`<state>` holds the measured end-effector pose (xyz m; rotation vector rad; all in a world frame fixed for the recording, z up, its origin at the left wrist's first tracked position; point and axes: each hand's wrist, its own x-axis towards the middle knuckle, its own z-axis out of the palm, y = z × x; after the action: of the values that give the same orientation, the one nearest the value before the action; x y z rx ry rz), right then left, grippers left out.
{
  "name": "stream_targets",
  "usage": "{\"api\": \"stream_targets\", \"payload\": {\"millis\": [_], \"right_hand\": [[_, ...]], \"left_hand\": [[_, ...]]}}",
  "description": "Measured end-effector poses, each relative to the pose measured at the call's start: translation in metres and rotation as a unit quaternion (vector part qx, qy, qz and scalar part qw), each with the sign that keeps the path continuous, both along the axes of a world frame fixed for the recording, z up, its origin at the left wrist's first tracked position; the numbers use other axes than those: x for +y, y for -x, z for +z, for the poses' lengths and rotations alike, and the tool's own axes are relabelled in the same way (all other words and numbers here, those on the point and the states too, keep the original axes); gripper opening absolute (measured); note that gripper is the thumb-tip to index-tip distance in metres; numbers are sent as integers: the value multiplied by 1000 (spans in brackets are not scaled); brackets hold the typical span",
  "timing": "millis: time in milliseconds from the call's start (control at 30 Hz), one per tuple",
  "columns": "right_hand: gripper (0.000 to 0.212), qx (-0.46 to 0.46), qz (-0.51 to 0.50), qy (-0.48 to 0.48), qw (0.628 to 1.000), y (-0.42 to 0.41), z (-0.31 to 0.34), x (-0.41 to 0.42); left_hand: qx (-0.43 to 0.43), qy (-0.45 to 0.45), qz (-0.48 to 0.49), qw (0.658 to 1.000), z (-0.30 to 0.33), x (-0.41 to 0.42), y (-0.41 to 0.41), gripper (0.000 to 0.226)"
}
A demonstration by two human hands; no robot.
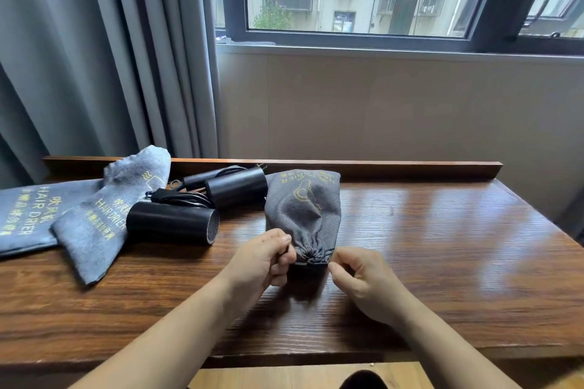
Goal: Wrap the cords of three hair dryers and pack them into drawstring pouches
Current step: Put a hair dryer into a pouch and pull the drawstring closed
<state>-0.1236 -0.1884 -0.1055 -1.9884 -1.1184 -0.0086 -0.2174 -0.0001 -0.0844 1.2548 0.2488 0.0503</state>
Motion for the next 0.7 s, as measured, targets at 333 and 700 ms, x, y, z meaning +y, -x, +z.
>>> {"api": "stream_targets", "payload": {"millis": [333,700], "right_hand": [[32,17,-2,60,998,-10,-8,-8],[52,-147,-127,39,980,-29,26,68]], "left_hand": [[-12,-156,21,987,-7,3,0,29],[0,-486,70,871,-26,20,-22,67]]}}
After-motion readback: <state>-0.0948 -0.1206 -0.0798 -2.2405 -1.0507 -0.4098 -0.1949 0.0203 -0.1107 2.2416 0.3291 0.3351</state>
